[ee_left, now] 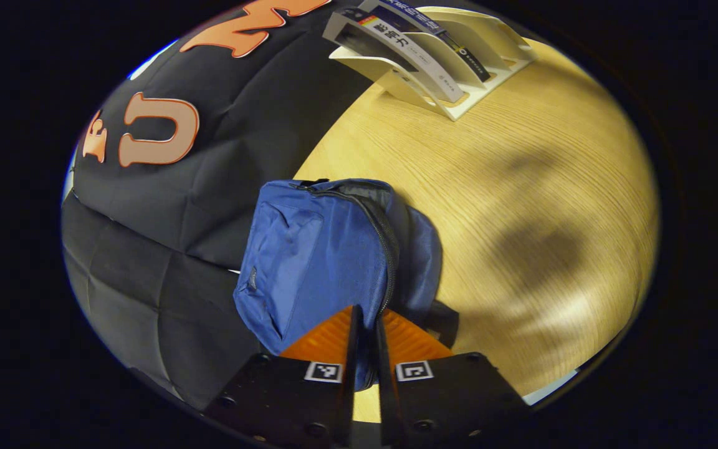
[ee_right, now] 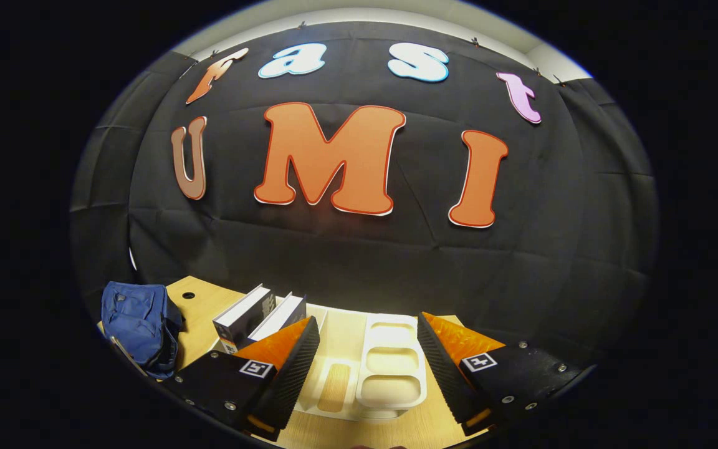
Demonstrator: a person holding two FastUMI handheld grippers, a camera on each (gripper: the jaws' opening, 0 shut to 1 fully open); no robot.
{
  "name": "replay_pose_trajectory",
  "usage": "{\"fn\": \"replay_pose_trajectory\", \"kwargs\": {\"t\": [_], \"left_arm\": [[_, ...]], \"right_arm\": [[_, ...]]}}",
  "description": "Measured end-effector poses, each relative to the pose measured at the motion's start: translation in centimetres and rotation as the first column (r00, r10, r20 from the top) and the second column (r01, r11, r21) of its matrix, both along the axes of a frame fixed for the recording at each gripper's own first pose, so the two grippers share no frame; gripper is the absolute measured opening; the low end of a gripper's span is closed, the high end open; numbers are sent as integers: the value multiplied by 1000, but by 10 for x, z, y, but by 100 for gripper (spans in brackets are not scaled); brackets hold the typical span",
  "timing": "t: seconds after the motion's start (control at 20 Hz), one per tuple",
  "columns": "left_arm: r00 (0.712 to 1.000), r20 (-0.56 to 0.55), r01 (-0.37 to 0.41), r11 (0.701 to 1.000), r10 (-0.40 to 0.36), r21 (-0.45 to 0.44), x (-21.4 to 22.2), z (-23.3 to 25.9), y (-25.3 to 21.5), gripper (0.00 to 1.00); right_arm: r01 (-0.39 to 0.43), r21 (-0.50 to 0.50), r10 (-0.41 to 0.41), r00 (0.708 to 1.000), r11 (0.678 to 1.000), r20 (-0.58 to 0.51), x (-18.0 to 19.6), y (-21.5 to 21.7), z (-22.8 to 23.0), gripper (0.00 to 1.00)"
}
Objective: Open the schoolbag, grab two books from the bookshelf and put them into the schoolbag.
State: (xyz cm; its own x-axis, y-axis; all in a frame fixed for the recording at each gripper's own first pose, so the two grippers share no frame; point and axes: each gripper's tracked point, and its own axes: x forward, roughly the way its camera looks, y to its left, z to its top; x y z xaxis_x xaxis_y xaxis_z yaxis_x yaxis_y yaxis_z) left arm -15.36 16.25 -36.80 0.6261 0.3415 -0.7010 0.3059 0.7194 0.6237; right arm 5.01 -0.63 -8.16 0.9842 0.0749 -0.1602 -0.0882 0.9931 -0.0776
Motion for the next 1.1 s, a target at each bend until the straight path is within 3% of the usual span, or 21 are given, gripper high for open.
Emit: {"fn": "replay_pose_trajectory", "kwargs": {"t": [0.05,0.2,0.55,0.8,1.1], "left_arm": [[1000,-1,-3,1000,3,-16,0,3,0,11],[1000,9,-8,998,8,-55,7,15,1,8],[990,142,-5,993,21,-114,36,81,21,7],[969,246,17,990,18,-140,66,134,40,7],[955,282,-4,954,93,-300,88,177,64,7]], "right_arm": [[-6,1,6,1000,1000,0,-1,2,0,94],[-32,5,33,999,999,-10,-5,14,-2,94],[-164,34,166,985,986,-54,-12,73,6,94],[-298,22,298,940,954,-166,-16,131,-4,94],[-332,106,348,867,937,-358,4,183,-19,94]]}}
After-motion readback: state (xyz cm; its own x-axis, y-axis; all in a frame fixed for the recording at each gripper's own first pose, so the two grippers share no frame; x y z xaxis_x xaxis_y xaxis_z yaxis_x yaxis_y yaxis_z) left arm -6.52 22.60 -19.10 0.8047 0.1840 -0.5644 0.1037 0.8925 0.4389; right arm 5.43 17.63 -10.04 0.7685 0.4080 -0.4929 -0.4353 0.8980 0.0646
